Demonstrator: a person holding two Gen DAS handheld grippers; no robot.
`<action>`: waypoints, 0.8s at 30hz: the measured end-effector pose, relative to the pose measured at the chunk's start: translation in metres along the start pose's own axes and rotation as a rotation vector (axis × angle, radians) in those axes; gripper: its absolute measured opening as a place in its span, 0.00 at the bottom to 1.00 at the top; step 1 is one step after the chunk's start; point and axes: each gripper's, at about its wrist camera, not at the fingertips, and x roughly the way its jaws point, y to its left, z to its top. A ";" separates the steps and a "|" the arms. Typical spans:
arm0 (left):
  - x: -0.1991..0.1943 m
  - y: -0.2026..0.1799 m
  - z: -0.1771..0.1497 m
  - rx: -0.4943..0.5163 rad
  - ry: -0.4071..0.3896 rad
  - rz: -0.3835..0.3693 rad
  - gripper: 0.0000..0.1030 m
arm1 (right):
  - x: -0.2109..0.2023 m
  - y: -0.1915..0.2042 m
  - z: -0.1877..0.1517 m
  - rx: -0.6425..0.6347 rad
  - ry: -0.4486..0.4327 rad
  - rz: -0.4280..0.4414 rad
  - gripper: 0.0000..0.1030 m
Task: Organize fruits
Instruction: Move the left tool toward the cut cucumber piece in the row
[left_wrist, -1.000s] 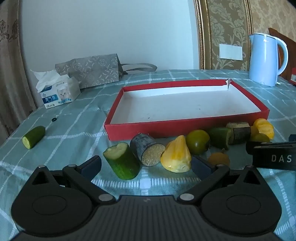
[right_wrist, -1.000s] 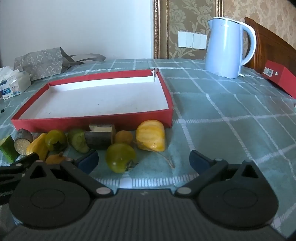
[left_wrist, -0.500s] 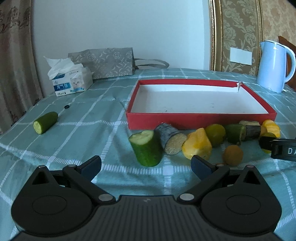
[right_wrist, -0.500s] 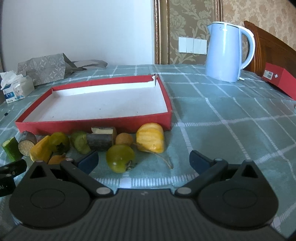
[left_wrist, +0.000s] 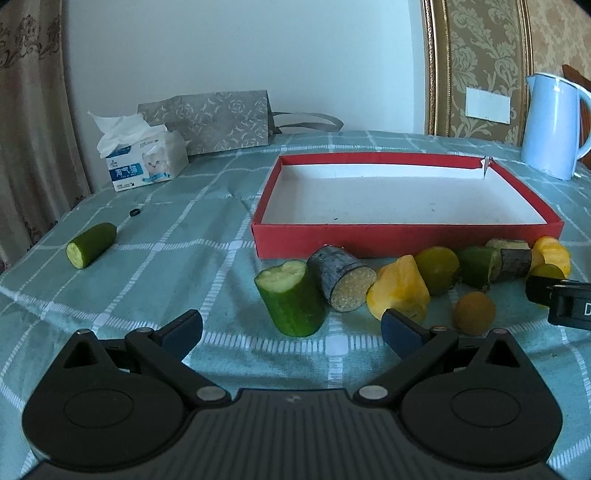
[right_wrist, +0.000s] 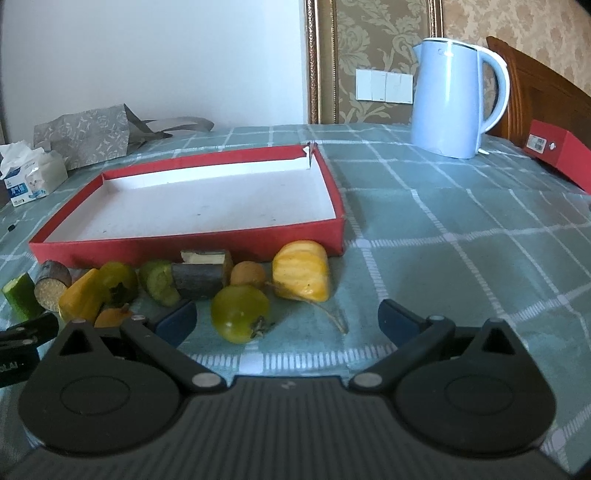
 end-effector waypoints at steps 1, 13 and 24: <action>0.001 -0.001 0.000 0.005 0.002 0.003 1.00 | 0.000 0.000 0.000 -0.003 0.002 0.003 1.00; 0.003 0.004 0.000 -0.010 0.004 0.001 1.00 | 0.003 0.003 -0.002 -0.002 0.025 0.047 1.00; 0.006 0.005 0.001 -0.018 0.008 0.001 1.00 | 0.003 0.004 -0.003 0.000 0.028 0.052 1.00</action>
